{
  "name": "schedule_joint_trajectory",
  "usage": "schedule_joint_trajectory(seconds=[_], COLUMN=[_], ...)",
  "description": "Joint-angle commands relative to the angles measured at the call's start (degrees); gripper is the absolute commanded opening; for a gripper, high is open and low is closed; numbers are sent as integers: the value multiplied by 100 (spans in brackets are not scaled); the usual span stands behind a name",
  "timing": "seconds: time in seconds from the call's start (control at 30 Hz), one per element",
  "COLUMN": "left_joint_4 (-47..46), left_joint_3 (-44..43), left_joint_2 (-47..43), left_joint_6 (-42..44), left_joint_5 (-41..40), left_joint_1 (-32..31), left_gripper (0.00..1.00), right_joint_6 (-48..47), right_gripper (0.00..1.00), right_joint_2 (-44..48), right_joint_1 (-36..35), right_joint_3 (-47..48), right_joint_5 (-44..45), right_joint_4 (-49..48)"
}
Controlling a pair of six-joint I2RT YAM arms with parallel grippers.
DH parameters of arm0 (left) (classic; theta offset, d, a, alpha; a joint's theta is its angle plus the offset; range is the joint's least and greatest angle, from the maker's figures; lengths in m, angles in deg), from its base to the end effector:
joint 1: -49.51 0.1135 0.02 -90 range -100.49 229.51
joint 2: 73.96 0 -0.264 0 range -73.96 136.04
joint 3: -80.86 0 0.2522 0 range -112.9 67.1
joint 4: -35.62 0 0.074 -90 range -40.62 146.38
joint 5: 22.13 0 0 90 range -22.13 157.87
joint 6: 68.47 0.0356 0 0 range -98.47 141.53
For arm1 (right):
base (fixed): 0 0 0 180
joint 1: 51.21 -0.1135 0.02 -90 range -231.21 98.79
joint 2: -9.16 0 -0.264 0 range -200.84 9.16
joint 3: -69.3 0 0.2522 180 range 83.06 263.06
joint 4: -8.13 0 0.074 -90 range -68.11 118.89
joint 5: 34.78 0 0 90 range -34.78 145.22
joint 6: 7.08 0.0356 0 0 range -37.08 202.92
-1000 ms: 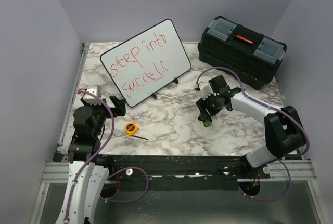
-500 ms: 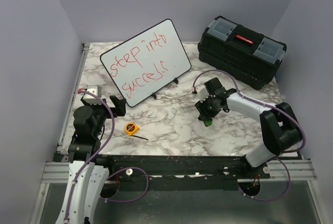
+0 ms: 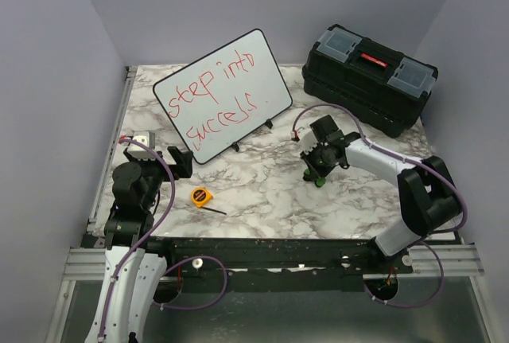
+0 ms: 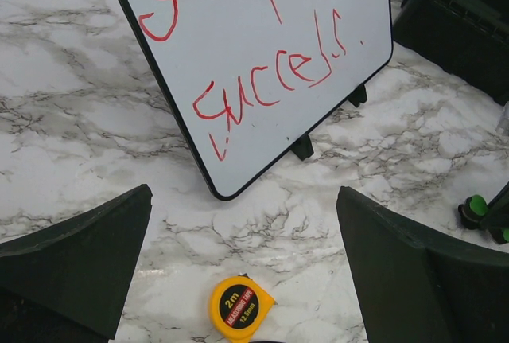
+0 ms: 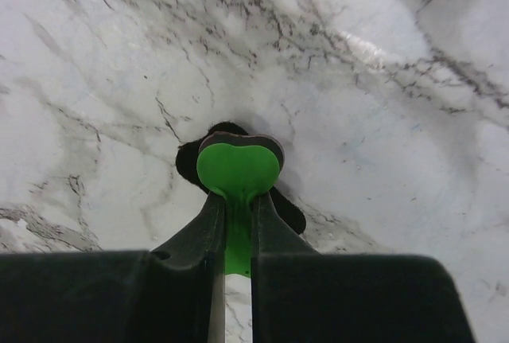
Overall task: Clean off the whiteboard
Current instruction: Pick up the whiteboard eraser from the center of the board.
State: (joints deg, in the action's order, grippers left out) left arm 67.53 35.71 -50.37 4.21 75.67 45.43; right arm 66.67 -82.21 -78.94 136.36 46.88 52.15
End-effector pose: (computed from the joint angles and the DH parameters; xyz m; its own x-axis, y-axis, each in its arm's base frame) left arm 0.1195 -0.0134 0.2922 -0.2317 -0.2792 -0.9319 0.1411 0.9382 -0.3161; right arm 0.2600 0.1425 0.1721 -0.6476 -0.6532 -0.3922 -0.7177 0.6959 0.0261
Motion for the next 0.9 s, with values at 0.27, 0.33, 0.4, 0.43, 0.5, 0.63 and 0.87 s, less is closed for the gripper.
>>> schedule_joint_trajectory(seconds=[0.27, 0.33, 0.4, 0.43, 0.5, 0.63, 0.87], left_joint_4=[-1187, -1842, -2274, -2311, -2320, -2455, -3093], left_joint_3=[153, 237, 127, 7, -326, -663, -348], left_joint_2=[513, 942, 1473, 1787, 2385, 3320, 3767], left_joint_6=[-1369, -2026, -2390, -2468, -2569, -2604, -2329], left_joint_5=[1753, 2381, 2624, 2631, 2723, 2957, 2824], left_joint_1=[955, 1458, 1749, 1827, 1971, 2179, 2226], left_gripper=[99, 99, 99, 99, 99, 99, 97], right_joint_6=[-316, -356, -349, -349, -305, -235, -121], right_gripper=[1, 1, 1, 1, 1, 1, 1], right_joint_2=[846, 1043, 1300, 1417, 1584, 1754, 2080], right_joint_1=[623, 849, 961, 979, 995, 1006, 1031], right_joint_3=[258, 175, 28, -17, -114, -179, -192], right_joint_5=[-2962, -3324, -3522, -3555, -3614, -3725, -3809], right_joint_4=[-126, -146, -266, -300, -374, -488, -590])
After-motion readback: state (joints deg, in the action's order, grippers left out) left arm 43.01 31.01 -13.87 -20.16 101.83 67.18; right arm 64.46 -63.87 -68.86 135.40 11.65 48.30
